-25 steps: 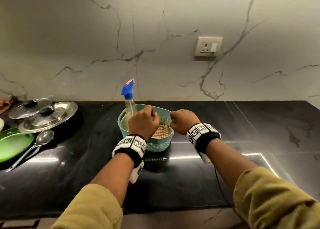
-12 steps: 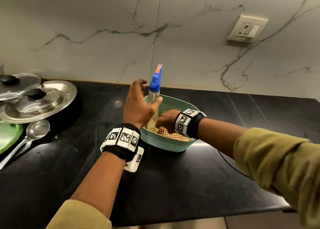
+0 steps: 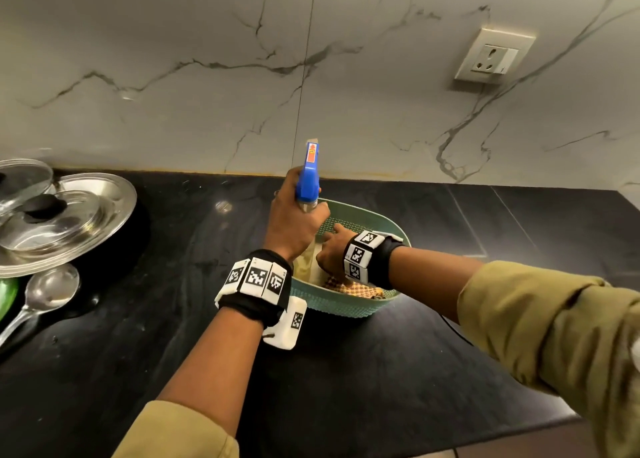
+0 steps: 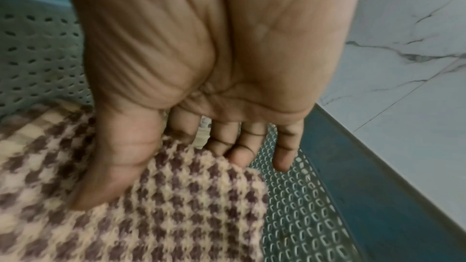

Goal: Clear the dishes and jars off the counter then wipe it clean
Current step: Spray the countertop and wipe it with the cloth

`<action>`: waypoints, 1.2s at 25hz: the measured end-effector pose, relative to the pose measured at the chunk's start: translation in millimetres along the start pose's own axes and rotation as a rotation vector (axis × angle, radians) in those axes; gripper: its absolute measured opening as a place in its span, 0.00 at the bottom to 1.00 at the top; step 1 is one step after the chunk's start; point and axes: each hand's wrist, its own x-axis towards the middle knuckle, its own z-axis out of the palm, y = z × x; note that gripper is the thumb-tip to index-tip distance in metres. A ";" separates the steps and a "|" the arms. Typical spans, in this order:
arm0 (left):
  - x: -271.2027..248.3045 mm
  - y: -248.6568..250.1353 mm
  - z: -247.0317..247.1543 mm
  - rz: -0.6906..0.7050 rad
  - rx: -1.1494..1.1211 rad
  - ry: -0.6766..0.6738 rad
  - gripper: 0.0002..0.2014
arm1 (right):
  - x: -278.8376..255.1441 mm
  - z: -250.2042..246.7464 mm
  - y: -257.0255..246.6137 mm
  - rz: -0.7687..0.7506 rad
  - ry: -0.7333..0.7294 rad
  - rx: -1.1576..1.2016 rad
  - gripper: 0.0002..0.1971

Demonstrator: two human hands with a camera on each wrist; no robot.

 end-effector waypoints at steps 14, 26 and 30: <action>17.6 85.7 28.4 0.241 0.013 0.134 0.15 | -180.3 29.2 91.5 0.340 0.678 1.508 0.04; -185.4 188.8 244.0 0.167 -0.317 -0.525 0.21 | -417.7 305.2 -84.2 1.511 1.622 2.334 0.15; -307.3 179.8 344.3 -0.053 -0.281 -0.822 0.08 | -511.2 395.8 -164.5 2.049 1.746 2.129 0.19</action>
